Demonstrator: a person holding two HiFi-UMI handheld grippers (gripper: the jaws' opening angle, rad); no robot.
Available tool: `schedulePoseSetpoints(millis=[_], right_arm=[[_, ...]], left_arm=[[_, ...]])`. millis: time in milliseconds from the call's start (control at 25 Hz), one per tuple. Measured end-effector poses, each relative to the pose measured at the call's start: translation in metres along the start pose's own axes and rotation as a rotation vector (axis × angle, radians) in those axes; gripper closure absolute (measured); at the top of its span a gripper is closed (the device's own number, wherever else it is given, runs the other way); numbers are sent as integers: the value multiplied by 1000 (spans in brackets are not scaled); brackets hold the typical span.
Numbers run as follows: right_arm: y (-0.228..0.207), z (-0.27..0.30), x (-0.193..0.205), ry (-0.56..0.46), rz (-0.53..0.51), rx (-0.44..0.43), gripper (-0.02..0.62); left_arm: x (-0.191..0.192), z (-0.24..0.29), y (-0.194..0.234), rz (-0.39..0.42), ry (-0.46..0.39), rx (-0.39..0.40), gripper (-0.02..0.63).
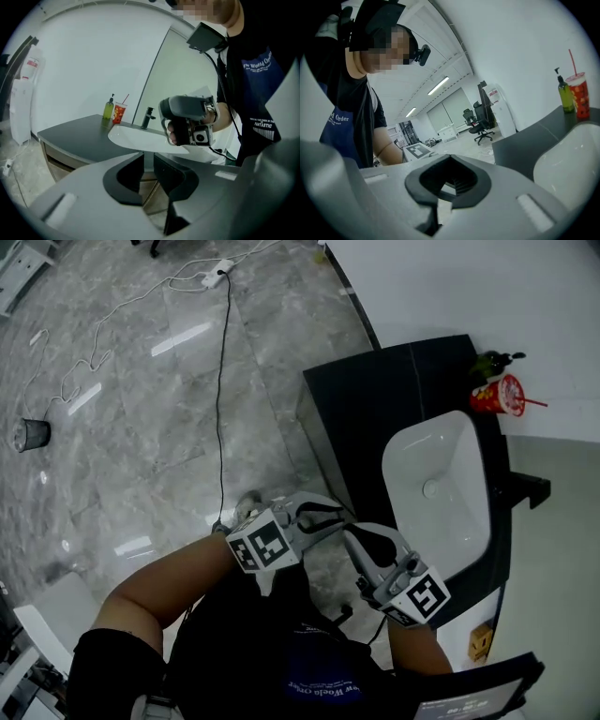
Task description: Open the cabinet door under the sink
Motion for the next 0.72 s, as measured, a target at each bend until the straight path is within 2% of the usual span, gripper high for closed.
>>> schedulePoseSetpoints(millis=[160,400,560,720], right_arm=[[2,17,29,21,41,17,594],[-2,36,77,20,103,18,594],[-1,45,107,40,152,4,594],[3,50,133,50,190,-8,594]], left_arm=[[35,2,10,152,72,30,529],[81,16,29,473,167,43,470],[102,31,36,691,224,13,396],[121,41,41,859,301,13,312]])
Point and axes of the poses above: the fingertips, and each gripper's own axes: z forward along the fingers, y to its left, x out of its underside, the point moved 3 cm from there along -z, backward along the fingers, and after that the axes turned 5 degrees about -y, right-handed, at the moved point
